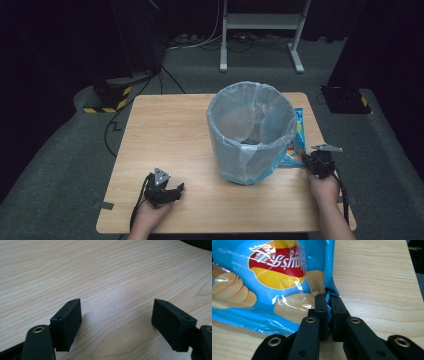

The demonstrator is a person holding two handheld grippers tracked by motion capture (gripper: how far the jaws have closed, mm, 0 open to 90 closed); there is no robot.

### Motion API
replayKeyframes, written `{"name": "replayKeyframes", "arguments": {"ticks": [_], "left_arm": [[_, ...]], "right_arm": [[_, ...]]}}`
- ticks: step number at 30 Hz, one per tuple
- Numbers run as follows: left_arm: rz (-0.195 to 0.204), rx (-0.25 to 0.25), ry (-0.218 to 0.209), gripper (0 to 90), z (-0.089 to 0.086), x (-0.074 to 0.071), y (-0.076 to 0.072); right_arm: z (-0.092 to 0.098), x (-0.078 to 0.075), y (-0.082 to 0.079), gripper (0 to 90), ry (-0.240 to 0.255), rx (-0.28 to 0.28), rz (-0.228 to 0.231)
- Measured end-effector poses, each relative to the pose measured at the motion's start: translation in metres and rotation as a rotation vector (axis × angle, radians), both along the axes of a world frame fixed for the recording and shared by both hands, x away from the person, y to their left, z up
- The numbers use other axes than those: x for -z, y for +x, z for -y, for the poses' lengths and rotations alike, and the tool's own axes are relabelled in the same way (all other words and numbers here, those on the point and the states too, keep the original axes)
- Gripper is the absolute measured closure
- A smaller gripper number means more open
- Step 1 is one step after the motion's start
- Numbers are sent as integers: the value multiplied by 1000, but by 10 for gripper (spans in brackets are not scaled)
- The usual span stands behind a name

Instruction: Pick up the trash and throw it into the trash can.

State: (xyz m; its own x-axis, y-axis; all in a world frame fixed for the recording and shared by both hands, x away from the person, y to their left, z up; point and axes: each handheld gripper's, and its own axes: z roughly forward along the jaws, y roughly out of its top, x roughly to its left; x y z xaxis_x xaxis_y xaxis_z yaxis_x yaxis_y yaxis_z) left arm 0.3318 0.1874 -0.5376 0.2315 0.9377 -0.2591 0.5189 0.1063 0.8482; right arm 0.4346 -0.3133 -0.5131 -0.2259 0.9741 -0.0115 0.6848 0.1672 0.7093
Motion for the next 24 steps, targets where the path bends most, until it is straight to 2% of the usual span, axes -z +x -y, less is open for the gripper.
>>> {"name": "replayKeyframes", "arguments": {"ticks": [1,2,3,4,6,7,8,9,10,13,15,16,17,19,20,21,22,23,24], "left_arm": [[-1,1,0,242,0,0,0],[0,2,-1,242,0,0,0],[-1,4,1,242,0,0,0],[-1,4,1,242,0,0,0],[-1,5,1,242,0,0,0],[-1,4,1,242,0,0,0],[-1,4,1,242,0,0,0],[-1,4,1,242,0,0,0],[-1,4,1,242,0,0,0],[-1,4,1,242,0,0,0],[0,3,0,242,0,0,0],[0,3,0,242,0,0,0],[-1,4,1,242,0,0,0],[-1,4,1,242,0,0,0],[-1,4,1,242,0,0,0],[0,4,1,242,0,0,0],[0,4,1,242,0,0,0],[-1,3,1,242,0,0,0],[0,3,0,242,0,0,0]], "right_arm": [[0,0,0,870,0,0,0],[2,-3,-2,873,3,3,24],[5,-13,-8,875,24,15,69],[5,-13,-8,875,24,15,69],[5,-25,-14,876,21,28,122],[7,-39,-20,877,20,36,171],[7,-39,-20,877,20,36,171],[7,-51,-26,878,27,48,215],[8,-56,-29,878,21,48,240],[9,-66,-33,879,28,61,271],[12,-78,-40,879,50,83,324],[12,-78,-40,879,50,83,324],[13,-87,-44,879,63,97,365],[14,-96,-49,879,67,113,409],[14,-96,-49,879,67,113,409],[14,-105,-53,879,76,127,454],[14,-105,-53,879,76,127,454],[14,-115,-57,878,78,138,495],[14,-115,-57,878,78,138,495]]}}
